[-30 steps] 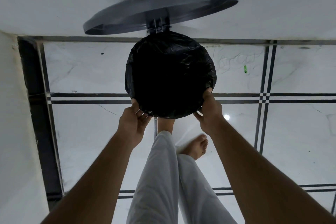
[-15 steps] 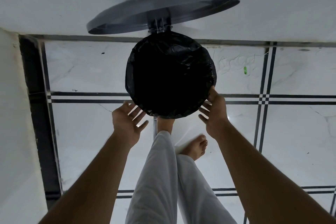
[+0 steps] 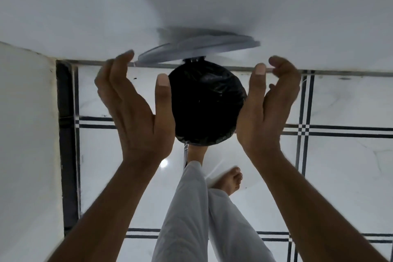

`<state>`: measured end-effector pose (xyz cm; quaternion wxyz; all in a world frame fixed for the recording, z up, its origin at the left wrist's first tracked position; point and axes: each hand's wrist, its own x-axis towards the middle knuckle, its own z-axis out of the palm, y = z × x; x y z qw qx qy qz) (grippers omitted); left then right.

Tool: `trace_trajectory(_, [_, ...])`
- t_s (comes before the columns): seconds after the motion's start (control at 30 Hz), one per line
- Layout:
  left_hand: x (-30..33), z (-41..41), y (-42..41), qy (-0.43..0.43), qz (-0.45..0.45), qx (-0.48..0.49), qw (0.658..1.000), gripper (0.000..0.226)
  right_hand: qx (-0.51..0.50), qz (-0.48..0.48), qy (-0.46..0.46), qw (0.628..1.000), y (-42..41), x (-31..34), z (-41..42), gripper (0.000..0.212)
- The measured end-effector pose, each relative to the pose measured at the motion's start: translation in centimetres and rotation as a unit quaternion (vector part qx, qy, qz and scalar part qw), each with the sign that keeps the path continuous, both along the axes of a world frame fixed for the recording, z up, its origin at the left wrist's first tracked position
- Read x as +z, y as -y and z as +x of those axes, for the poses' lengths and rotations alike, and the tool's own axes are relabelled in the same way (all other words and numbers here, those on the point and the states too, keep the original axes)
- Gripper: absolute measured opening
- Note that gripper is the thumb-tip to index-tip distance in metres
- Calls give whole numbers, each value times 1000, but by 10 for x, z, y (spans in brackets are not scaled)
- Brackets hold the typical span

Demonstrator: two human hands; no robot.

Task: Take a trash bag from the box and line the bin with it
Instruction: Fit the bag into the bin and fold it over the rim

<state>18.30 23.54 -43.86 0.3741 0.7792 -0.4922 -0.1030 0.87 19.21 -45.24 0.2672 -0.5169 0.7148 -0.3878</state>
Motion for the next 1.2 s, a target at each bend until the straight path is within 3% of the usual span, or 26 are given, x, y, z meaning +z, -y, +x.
trace_trajectory(0.1, [8,5,16,-23,24,-38,999,43,31,-28,55,998,22,13,6,39])
trace_trajectory(0.2, [-4,7,18,-47,73,-17,996,53,25,23,32,999,35,0,-4,37])
trace_trajectory(0.27, [-28,7,12,-23,165,2,986,42,55,74,-5,996,35,-25,-10,31])
trace_trajectory(0.33, [-62,6,-1,1,311,-9,951,41,112,138,-54,983,26,-56,-16,23])
trace_trajectory(0.37, [-80,5,-7,-22,376,-23,926,54,155,175,-88,968,20,-74,-18,39])
trace_trajectory(0.43, [-111,-1,-19,-86,425,-56,899,78,229,218,-165,934,6,-112,-23,82])
trace_trajectory(0.53, [-144,-11,-30,-62,422,-120,897,96,287,256,-230,894,-14,-151,-31,112])
trace_trajectory(0.73, [-167,-14,-28,15,375,-168,911,101,264,292,-245,886,-27,-151,-31,91])
trace_trajectory(1.03, [-158,-14,-23,49,396,-192,897,105,249,288,-267,886,-25,-150,-36,84])
trace_trajectory(1.2, [-157,-19,-24,69,377,-168,908,107,233,288,-237,898,-15,-147,-41,77])
